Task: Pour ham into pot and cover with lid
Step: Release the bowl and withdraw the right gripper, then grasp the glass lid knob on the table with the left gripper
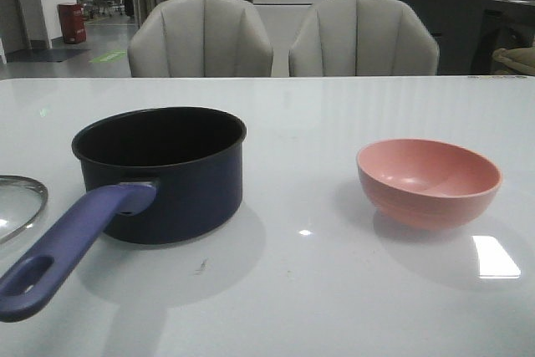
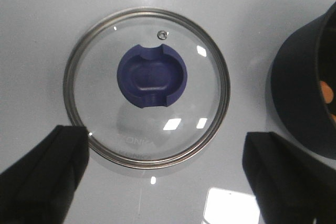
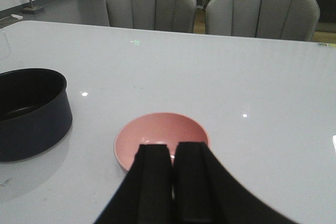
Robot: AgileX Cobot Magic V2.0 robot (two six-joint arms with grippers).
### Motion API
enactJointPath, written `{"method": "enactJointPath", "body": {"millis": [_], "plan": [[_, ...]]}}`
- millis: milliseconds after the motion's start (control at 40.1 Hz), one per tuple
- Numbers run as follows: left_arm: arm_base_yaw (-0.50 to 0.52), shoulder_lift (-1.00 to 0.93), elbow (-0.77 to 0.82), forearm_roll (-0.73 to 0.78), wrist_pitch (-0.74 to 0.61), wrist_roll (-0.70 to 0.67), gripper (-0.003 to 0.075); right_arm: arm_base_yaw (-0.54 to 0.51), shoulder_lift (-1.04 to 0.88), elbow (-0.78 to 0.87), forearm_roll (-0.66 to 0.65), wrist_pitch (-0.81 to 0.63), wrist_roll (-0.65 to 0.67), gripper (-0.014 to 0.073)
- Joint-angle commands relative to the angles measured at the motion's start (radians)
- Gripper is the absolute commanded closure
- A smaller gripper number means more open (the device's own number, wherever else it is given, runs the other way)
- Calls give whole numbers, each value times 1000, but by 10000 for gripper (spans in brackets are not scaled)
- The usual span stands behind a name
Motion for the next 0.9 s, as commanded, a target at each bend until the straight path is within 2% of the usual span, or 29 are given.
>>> {"method": "enactJointPath", "body": {"millis": [0,424,623,872], "plan": [[2,64,-98,-19,17,-12,95,1,7,-30,4,-74,0,433],[2,328,-361,1,206,-23,95,1,7,-30,4,-74,0,433],[2,378,-385,56,219,-72,95,1,7,-30,4,-74,0,433],[2,414,-385,55,204,-72,95,1,7,-30,4,-74,0,433]]}}
